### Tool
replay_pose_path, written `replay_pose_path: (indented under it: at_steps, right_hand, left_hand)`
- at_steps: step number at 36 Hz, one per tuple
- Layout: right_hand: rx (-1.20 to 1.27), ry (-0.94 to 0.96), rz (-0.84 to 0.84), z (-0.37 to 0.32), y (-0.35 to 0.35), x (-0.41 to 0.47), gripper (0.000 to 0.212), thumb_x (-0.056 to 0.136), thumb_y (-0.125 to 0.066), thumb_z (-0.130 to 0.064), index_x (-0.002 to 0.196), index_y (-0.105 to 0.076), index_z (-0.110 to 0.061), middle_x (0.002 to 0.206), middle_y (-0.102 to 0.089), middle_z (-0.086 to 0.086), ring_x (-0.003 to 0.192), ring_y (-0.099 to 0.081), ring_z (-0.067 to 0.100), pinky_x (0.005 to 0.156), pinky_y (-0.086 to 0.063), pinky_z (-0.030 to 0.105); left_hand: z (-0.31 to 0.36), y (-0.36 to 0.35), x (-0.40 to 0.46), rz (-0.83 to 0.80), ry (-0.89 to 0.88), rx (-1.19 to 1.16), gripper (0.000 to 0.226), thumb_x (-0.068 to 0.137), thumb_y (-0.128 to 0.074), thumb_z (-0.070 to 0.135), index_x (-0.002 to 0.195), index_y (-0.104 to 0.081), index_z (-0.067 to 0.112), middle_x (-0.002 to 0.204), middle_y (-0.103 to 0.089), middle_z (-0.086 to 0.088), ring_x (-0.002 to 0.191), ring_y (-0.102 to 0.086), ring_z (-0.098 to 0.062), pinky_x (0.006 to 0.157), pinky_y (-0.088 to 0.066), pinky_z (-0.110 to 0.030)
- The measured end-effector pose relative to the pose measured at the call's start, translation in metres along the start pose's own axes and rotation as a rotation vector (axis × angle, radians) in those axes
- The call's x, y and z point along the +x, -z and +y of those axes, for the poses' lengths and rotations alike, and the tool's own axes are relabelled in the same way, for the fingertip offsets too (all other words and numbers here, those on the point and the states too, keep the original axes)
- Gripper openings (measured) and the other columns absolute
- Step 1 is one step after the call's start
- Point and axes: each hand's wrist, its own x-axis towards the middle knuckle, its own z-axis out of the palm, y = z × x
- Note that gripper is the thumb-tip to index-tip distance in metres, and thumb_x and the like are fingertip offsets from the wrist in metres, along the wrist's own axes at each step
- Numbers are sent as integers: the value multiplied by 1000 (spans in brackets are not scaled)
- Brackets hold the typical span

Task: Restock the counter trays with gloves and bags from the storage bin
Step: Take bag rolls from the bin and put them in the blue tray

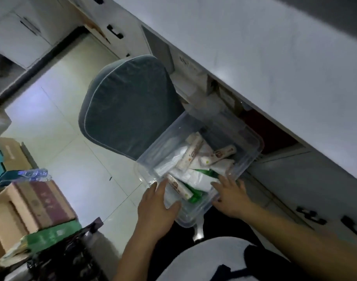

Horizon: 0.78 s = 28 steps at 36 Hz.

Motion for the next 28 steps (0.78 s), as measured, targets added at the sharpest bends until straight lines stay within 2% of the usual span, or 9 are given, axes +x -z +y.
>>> replay_pose_path:
  at_steps: [3, 7, 14, 16, 19, 20, 24, 26, 28]
  right_hand:
    - [-2, -28, -26, -3, -25, 1, 76, 90, -50, -57, 155, -21, -32, 166, -5, 8, 152, -1, 31, 116, -4, 59]
    - [60, -30, -110, -16, -51, 1, 84, 89, -57, -55, 157, -15, -28, 167, 0, 8, 152, -2, 32, 117, -1, 60]
    - [110, -180, -19, -28, -79, 6, 79, 90, -55, -52, 156, -19, -28, 167, 4, 5, 153, 8, 21, 117, -4, 61]
    - [99, -214, 34, -34, -83, 6, 75, 89, -55, -52, 154, -26, -27, 167, 1, 5, 153, 7, 21, 116, -2, 64]
    - [51, -273, 125, -50, -86, 6, 77, 74, -71, -54, 141, -53, -24, 161, -28, 12, 150, -22, 30, 110, -20, 69]
    - [52, -287, 140, -56, -89, 8, 77, 72, -72, -54, 140, -54, -22, 160, -30, 12, 149, -23, 32, 110, -20, 70]
    - [178, -376, 210, -73, -103, 11, 73, 77, -69, -50, 143, -49, -25, 163, -23, 9, 151, -11, 33, 115, -5, 64]
    - [231, -395, 193, -79, -111, 12, 73, 86, -58, -51, 151, -34, -29, 166, -4, 4, 152, 8, 28, 116, 11, 58]
    - [279, -423, 200, -83, -115, 9, 71, 88, -55, -50, 152, -33, -29, 166, 0, 3, 152, 11, 27, 116, 12, 56]
  left_hand:
    - [15, -11, 28, -114, -132, 83, 78, 87, -54, 52, 155, -17, 41, 165, -14, 1, 151, -11, -17, 121, -15, -43]
    - [12, -34, 80, -349, -140, 341, 76, 88, -51, 51, 154, -15, 45, 167, -6, 2, 152, 0, -23, 121, 0, -52]
    - [7, -73, 189, -534, -241, 705, 73, 87, -54, 48, 153, -25, 32, 157, -29, -8, 145, -21, -34, 118, -11, -56]
    - [16, -87, 218, -520, -314, 713, 74, 87, -56, 44, 152, -24, 31, 156, -30, -8, 144, -23, -34, 118, -11, -57]
    - [31, -107, 257, -458, -404, 678, 76, 88, -58, 40, 154, -24, 27, 159, -26, -10, 146, -22, -34, 118, -13, -57]
    - [35, -112, 269, -440, -424, 656, 76, 88, -59, 40, 154, -24, 27, 160, -25, -11, 146, -22, -34, 118, -16, -56]
    - [50, -138, 303, -409, -410, 501, 74, 85, -64, 36, 151, -33, 21, 150, -40, -14, 136, -38, -37, 110, -33, -49]
    - [57, -152, 313, -431, -366, 459, 75, 84, -67, 36, 148, -34, 15, 143, -48, -16, 131, -46, -37, 107, -38, -43]
    - [62, -165, 321, -433, -334, 451, 69, 84, -69, 35, 142, -40, 11, 137, -54, -17, 125, -52, -36, 97, -41, -35]
